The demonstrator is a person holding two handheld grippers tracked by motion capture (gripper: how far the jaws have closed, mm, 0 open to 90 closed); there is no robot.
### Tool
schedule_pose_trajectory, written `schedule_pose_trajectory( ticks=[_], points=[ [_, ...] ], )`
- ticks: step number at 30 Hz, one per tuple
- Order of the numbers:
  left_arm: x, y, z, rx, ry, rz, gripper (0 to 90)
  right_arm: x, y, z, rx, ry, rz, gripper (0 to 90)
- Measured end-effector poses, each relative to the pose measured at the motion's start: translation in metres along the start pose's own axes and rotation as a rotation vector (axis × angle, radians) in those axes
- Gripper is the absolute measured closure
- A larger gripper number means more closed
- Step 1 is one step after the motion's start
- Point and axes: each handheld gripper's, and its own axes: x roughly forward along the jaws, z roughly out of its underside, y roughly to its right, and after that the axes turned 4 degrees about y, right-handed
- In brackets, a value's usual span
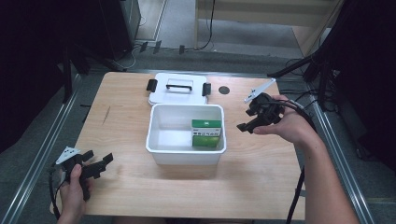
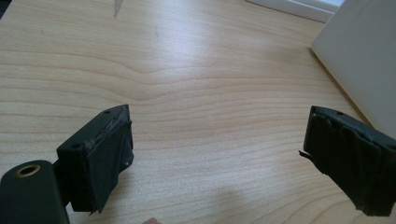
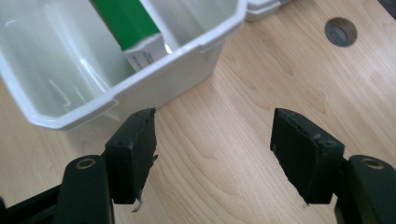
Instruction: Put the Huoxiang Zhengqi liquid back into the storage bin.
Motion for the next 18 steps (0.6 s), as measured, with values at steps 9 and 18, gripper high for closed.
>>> schedule_pose_trajectory(
  ticks=[9,18],
  points=[
    [0.0,0.0,0.0,-0.001,-0.002,0.003,9.1,0.007,0.005,0.037,0.114,0.084,0.101,34.1],
    [0.0,0.0,0.0,0.001,-0.001,0.001,9.0,0.006,-0.001,0.074,0.23,0.212,0.199,31.1]
  ],
)
